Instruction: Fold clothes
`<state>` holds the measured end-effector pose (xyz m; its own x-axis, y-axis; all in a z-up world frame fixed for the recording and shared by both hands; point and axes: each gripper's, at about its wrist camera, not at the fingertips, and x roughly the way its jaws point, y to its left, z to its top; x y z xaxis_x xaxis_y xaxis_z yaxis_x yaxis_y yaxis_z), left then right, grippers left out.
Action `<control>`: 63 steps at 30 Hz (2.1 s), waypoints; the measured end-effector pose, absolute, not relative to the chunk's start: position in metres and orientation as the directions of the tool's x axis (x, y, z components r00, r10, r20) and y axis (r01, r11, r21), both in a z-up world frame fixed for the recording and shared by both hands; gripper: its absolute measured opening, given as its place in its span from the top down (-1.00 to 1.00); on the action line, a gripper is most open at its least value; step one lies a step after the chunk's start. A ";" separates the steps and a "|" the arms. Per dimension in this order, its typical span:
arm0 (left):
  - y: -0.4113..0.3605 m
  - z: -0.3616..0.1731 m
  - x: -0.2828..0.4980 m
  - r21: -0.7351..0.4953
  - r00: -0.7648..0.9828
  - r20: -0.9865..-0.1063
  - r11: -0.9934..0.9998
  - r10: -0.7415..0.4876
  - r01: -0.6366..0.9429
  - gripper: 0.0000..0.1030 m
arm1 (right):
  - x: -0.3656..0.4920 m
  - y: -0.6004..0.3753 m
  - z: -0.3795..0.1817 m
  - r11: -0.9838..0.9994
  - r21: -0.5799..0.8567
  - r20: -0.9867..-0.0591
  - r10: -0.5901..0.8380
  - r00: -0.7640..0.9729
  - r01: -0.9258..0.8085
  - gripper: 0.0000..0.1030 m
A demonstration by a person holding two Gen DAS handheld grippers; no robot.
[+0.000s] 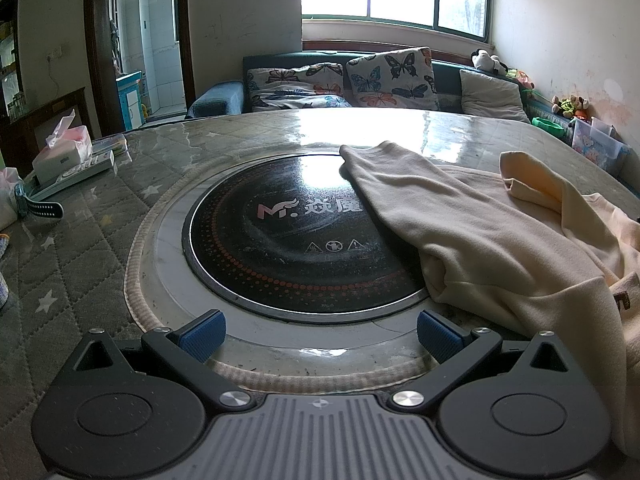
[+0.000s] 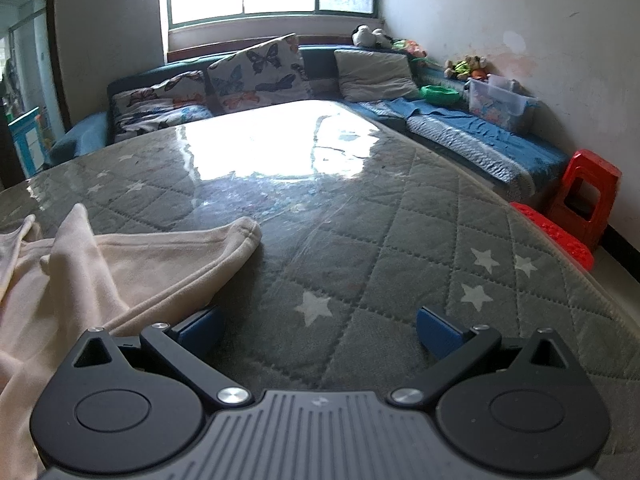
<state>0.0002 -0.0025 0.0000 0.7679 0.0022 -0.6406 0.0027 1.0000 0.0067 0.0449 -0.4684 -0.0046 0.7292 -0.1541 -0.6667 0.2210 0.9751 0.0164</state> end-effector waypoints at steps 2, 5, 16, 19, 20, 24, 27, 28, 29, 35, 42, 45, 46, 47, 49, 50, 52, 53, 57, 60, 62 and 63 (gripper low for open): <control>-0.004 -0.001 0.001 0.009 0.768 -0.640 1.000 0.004 0.003 -1.00 | 0.041 -0.469 -0.002 0.978 0.013 -0.668 -0.147 0.730 0.209 -1.00; -0.004 0.000 0.001 0.011 0.768 -0.640 1.000 0.005 0.003 -1.00 | 0.033 -0.470 0.003 0.981 -0.007 -0.657 -0.150 0.739 0.193 -1.00; -0.010 0.009 -0.007 -0.021 0.754 -0.656 1.000 -0.027 0.018 -1.00 | 0.005 -0.463 0.022 0.992 -0.012 -0.653 -0.104 0.750 0.127 -1.00; -0.014 0.013 -0.012 -0.030 0.748 -0.663 0.999 -0.034 0.019 -1.00 | -0.003 -0.462 0.027 0.995 -0.006 -0.657 -0.080 0.749 0.101 -1.00; -0.016 0.015 -0.013 -0.031 0.744 -0.667 0.999 -0.035 0.019 -1.00 | -0.006 -0.461 0.028 0.996 -0.004 -0.659 -0.069 0.749 0.088 -1.00; -0.023 0.022 -0.022 -0.038 0.736 -0.676 0.999 -0.038 0.017 -1.00 | -0.021 -0.452 0.032 0.999 -0.014 -0.664 -0.039 0.747 0.040 -1.00; -0.028 0.027 -0.029 -0.040 0.733 -0.680 0.999 -0.032 0.006 -1.00 | -0.033 -0.448 0.033 1.000 -0.009 -0.667 -0.017 0.745 0.014 -1.00; -0.029 0.028 -0.032 -0.039 0.731 -0.682 0.999 -0.027 0.001 -1.00 | -0.038 -0.447 0.033 1.000 -0.003 -0.669 -0.007 0.743 0.007 -1.00; -0.031 0.029 -0.034 -0.038 0.730 -0.683 0.999 -0.023 -0.004 -1.00 | -0.042 -0.446 0.034 1.000 0.004 -0.671 0.000 0.741 0.003 -1.00; -0.039 0.031 -0.048 -0.050 0.709 -0.705 0.998 -0.020 -0.022 -1.00 | -0.069 -0.435 0.031 1.000 -0.009 -0.684 -0.003 0.729 -0.004 -1.00; -0.052 0.033 -0.065 -0.027 0.702 -0.712 1.000 -0.023 0.005 -1.00 | -0.096 -0.426 0.030 0.999 -0.015 -0.675 0.014 0.738 -0.032 -1.00; -0.059 0.033 -0.071 -0.012 0.696 -0.717 0.999 -0.029 0.029 -1.00 | -0.103 -0.425 0.030 0.999 -0.015 -0.676 0.019 0.737 -0.040 -1.00; -0.061 0.033 -0.074 -0.009 0.697 -0.717 0.999 -0.032 0.036 -1.00 | -0.105 -0.425 0.030 0.999 -0.016 -0.676 0.019 0.737 -0.041 -1.00; -0.062 0.033 -0.075 -0.009 0.697 -0.716 0.999 -0.035 0.041 -1.00 | -0.106 -0.424 0.029 0.999 -0.015 -0.676 0.020 0.737 -0.041 -1.00; -0.065 0.033 -0.078 -0.006 0.696 -0.717 0.999 -0.038 0.048 -1.00 | -0.107 -0.423 0.027 0.999 -0.011 -0.678 0.022 0.735 -0.041 -1.00; -0.066 0.033 -0.080 -0.004 0.696 -0.717 0.999 -0.037 0.049 -1.00 | -0.108 -0.423 0.026 0.999 -0.010 -0.678 0.024 0.734 -0.042 -1.00; -0.067 0.033 -0.083 -0.001 0.695 -0.718 0.999 -0.036 0.051 -1.00 | -0.110 -0.422 0.025 0.999 -0.008 -0.678 0.028 0.734 -0.044 -1.00; -0.068 0.033 -0.084 -0.002 0.694 -0.719 0.999 -0.038 0.053 -1.00 | -0.111 -0.421 0.025 0.999 -0.007 -0.678 0.029 0.735 -0.046 -1.00; -0.072 0.033 -0.091 0.004 0.692 -0.721 0.998 -0.042 0.066 -1.00 | -0.115 -0.419 0.025 0.998 -0.005 -0.674 0.038 0.738 -0.055 -1.00; -0.075 0.034 -0.097 0.010 0.694 -0.718 0.997 -0.043 0.072 -1.00 | -0.121 -0.416 0.027 0.998 -0.007 -0.667 0.044 0.743 -0.065 -1.00; -0.077 0.035 -0.100 0.016 0.696 -0.717 0.997 -0.040 0.074 -1.00 | -0.124 -0.416 0.028 0.997 -0.007 -0.664 0.048 0.746 -0.070 -1.00; -0.078 0.036 -0.102 0.018 0.697 -0.716 0.997 -0.039 0.075 -1.00 | -0.126 -0.415 0.029 0.997 -0.007 -0.661 0.049 0.749 -0.072 -1.00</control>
<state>-0.1023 -0.0779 0.0359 0.6973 -0.0394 -0.7157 0.0746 0.9971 0.0178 -0.1257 -0.4155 0.0288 0.7487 0.0493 -0.6610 -0.0720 0.9974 -0.0072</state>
